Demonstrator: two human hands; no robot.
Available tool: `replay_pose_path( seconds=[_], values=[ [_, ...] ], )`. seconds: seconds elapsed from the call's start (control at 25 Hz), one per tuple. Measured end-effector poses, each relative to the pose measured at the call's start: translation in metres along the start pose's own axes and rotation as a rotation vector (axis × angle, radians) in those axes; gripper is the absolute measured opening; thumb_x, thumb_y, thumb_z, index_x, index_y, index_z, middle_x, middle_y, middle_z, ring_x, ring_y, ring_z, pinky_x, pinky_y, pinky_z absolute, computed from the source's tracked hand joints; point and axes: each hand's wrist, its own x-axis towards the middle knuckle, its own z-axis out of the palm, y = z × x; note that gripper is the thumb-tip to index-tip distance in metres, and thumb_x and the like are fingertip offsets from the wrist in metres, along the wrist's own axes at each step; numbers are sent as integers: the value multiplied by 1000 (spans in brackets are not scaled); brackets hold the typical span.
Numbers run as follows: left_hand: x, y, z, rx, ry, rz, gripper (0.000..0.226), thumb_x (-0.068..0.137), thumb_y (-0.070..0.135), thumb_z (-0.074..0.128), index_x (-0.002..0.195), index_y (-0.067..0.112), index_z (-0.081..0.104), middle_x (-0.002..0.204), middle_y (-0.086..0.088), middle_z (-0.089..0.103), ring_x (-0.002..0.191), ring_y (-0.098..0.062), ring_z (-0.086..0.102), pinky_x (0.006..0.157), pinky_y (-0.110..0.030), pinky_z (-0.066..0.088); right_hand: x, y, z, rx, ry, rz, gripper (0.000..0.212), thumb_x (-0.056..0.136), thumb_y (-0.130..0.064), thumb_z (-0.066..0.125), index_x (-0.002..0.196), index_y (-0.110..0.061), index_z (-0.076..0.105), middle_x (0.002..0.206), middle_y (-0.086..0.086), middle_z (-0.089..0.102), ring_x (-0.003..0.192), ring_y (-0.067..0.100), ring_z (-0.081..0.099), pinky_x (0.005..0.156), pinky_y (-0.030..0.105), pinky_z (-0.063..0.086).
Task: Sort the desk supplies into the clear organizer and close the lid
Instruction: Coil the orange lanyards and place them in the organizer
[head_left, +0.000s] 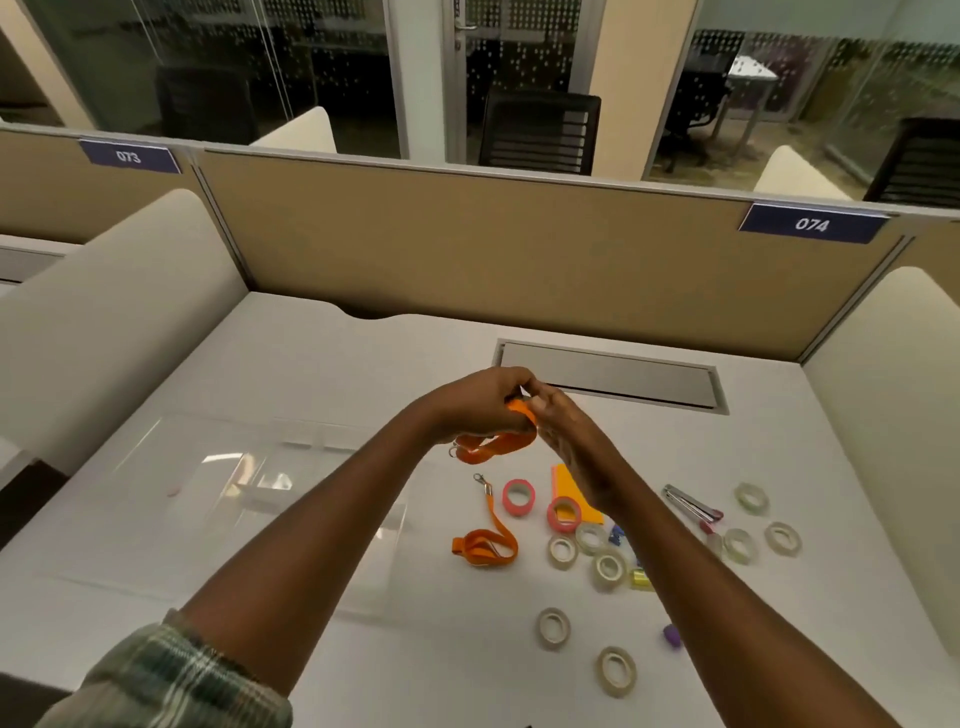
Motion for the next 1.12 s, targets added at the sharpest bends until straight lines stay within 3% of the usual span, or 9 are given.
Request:
replay_pose_path(
  seconds=[0.2,0.28,0.36,0.44,0.52,0.64,0.84,1.0,1.12],
  values=[
    [9,-4,36,-440,-16,-191,33,93,20,60,123,27,49,107,-14,61,92,-23,63,72,-34,56,-9,40,34,553,18,158,76,67,-75,67,123,-25,61,123,9,70,118,30,65,97,44,54],
    [10,-16,51,-563,-38,-265,35,96,24,56,130,23,46,109,-13,60,94,-27,63,77,-37,56,-15,54,30,614,-25,250,70,76,-67,61,125,-18,63,123,13,70,115,34,66,94,47,55],
    [12,-28,61,-654,-89,-301,32,97,26,50,128,17,46,109,-11,57,95,-26,59,80,-34,53,-17,68,25,573,-36,315,46,87,-47,64,117,-13,69,107,15,72,92,29,69,86,46,58],
    [17,-44,68,-582,-87,-271,28,97,30,48,119,13,49,103,-6,56,90,-20,56,76,-29,50,-20,78,19,410,-17,372,19,96,-23,62,106,-9,70,87,14,65,67,18,61,71,37,58],
    [21,-61,78,-409,27,-273,21,93,31,53,109,18,52,101,-3,60,90,-17,58,72,-26,50,-24,89,12,234,23,419,18,99,-14,55,108,-6,68,80,12,63,60,15,56,62,32,55],
    [17,-100,104,10,235,-324,20,88,27,61,104,15,61,106,-6,66,89,-17,61,70,-27,48,-33,103,3,54,128,455,19,99,-15,54,103,-8,70,72,7,62,55,12,53,52,28,47],
    [-2,-165,165,548,148,-403,30,94,27,53,119,11,53,120,-9,53,107,-27,56,86,-36,47,-52,115,-6,-124,252,480,25,98,-29,57,91,-11,73,60,1,53,48,10,43,46,23,36],
    [-2,-175,167,634,141,-377,22,94,17,48,111,12,59,115,-8,60,105,-27,60,86,-35,48,-58,113,-7,-179,280,480,25,95,-34,61,89,-14,74,60,1,57,52,12,48,48,24,40],
    [2,-163,142,489,233,-319,20,89,11,48,104,12,61,106,-8,64,99,-28,63,82,-35,50,-55,102,-10,-209,295,441,19,95,-30,61,86,-17,71,61,4,56,50,12,48,48,24,40]
  ],
)
